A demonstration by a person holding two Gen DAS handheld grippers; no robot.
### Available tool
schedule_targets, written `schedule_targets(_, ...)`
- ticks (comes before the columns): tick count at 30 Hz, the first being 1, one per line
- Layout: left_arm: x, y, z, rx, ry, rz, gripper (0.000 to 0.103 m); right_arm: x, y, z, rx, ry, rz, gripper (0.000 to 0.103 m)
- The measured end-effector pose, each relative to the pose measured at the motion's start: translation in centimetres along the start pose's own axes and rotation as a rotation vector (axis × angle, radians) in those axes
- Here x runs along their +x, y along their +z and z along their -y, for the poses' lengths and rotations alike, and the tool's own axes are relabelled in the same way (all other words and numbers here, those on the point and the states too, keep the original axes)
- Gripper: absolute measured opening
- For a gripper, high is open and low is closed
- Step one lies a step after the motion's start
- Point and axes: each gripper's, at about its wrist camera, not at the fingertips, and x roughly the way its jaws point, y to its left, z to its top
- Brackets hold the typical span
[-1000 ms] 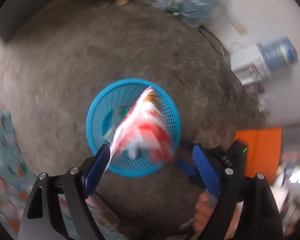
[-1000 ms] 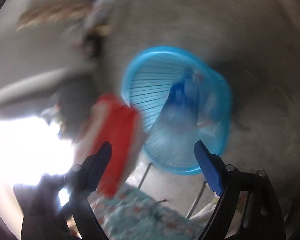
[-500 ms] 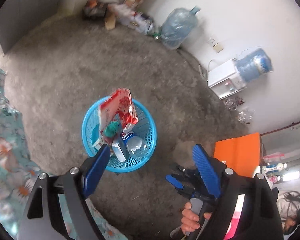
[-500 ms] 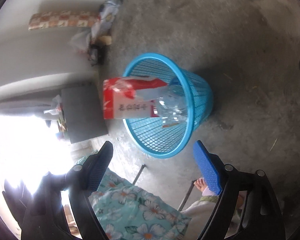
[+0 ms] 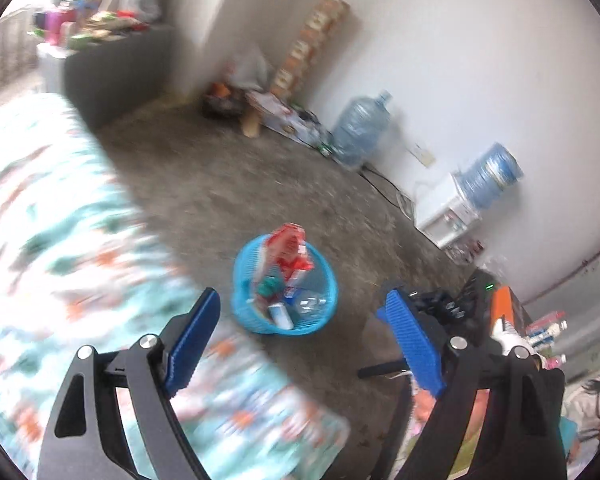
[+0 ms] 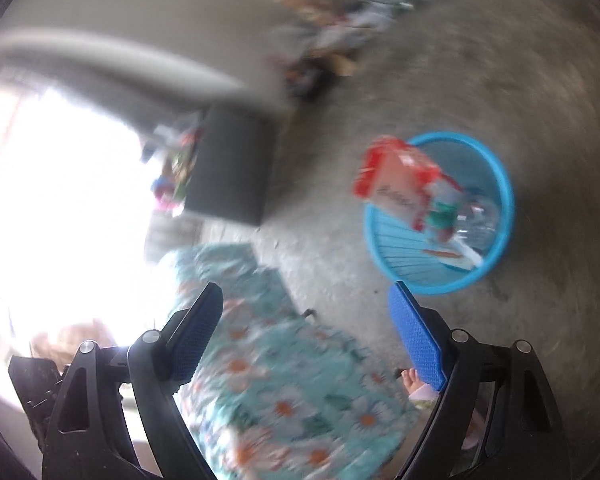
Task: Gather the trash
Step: 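Move both tools back to the cup and gloves on the quilt, then grasp the white gloves with the right tool while the left grasps the clear cup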
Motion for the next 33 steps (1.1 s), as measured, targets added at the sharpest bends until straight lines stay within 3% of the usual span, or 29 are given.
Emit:
schedule_targets(8, -11.1, -7.1, -6.5, -0.120, 0.193, 0.200, 0.086, 2.2, -4.3, -8.9, -0.264, 0.081, -0.125, 0.088)
schedule_targets(15, -18.0, -13.7, -11.7, -0.274, 0.328, 0.304, 0.092, 5.0, -8.3, -14.9, -0.415, 0.151, -0.252, 0.091)
schedule_targets(24, -20.0, -17.5, -15.7, -0.371, 0.454, 0.382, 0.095, 8.5, -13.6, -20.5, -0.533, 0.193, -0.422, 0.091)
schedule_targets(33, -21.8, -17.4, -19.0, -0.363, 0.542, 0.476, 0.095, 11.0, -17.4, -22.5, -0.579, 0.197, -0.563, 0.090)
